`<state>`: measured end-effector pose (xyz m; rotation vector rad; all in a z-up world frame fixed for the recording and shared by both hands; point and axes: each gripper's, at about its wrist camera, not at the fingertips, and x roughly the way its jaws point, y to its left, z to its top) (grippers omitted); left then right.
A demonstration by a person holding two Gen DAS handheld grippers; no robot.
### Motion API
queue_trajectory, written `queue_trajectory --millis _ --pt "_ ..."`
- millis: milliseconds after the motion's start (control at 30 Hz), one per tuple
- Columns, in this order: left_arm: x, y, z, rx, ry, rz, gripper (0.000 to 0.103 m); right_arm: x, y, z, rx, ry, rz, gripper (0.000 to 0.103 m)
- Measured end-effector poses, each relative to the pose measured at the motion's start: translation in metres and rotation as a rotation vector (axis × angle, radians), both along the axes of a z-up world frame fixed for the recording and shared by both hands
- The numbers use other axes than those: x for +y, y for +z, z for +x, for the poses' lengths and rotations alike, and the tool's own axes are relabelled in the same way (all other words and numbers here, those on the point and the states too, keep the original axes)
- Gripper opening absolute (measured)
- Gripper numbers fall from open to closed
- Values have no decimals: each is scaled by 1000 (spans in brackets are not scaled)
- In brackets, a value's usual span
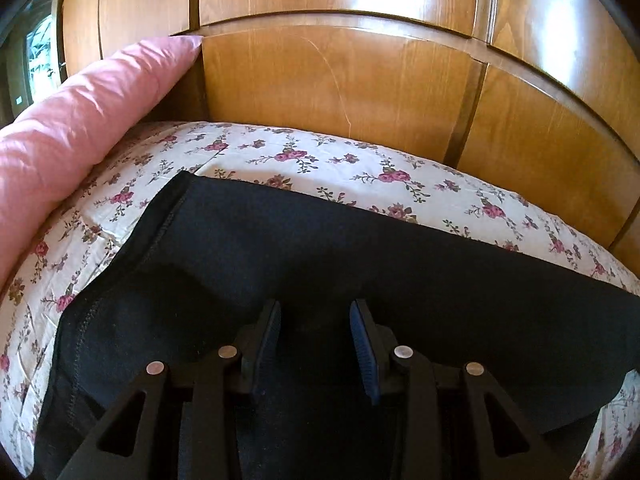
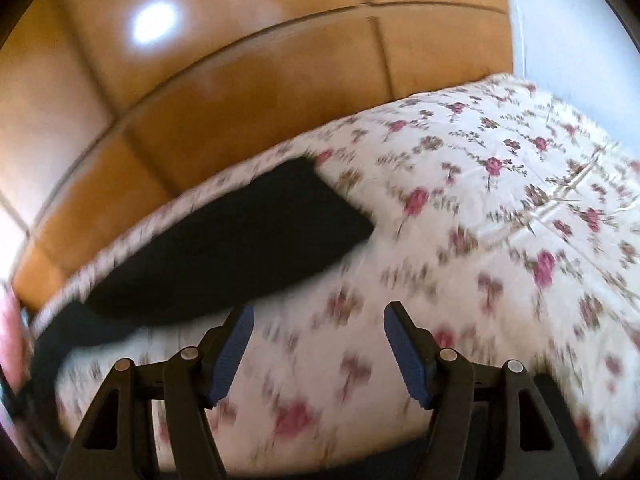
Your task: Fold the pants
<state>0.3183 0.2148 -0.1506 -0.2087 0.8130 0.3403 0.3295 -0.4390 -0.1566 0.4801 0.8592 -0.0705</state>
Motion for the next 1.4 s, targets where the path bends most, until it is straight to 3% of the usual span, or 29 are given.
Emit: queue_trajectory --millis 167,233,300,333,500,600,733,800,933,1000,1067,1133,1200,1267,1333,1400 --pt "-4 -1 -2 -7 2 15 37 -35 -27 42 -7 -98 243 68" --pt "-4 -1 -2 -9 4 17 37 -37 -37 48 -22 -128 325 62" --pt "-3 -2 -2 -13 4 12 38 -40 -41 50 -46 -166 375 33" --pt "-3 -1 -2 -14 5 9 38 -41 -46 51 -39 -177 436 13" --pt "-1 -1 -2 -21 4 -5 38 -43 -27 21 -174 -186 590 10" --pt "0 0 -3 -25 5 -13 38 -50 3 -10 -287 -178 689 10" --pt "5 1 -7 -50 5 -55 38 -60 47 -58 -383 -188 743 9" --pt "9 1 -9 -65 4 -89 38 -63 57 -82 -393 -222 785 8" --pt "12 1 -11 -83 3 -125 38 -70 55 -125 -310 -333 894 8" --pt "11 1 -10 -83 0 -124 38 -73 54 -132 -303 -365 889 8" --pt "11 0 -10 -80 -2 -122 38 -86 44 -119 -280 -416 872 18" --pt "12 0 -10 -85 -2 -133 38 -98 32 -92 -250 -436 819 21" --pt "14 0 -11 -91 0 -148 38 -100 23 -61 -203 -450 676 37" --pt "15 0 -12 -95 1 -158 38 -101 24 -56 -264 -487 576 76" --pt "16 -1 -12 -96 1 -161 38 -100 27 -57 -330 -472 534 82" --pt "16 -1 -11 -98 1 -162 38 -98 29 -58 -293 -439 462 82"
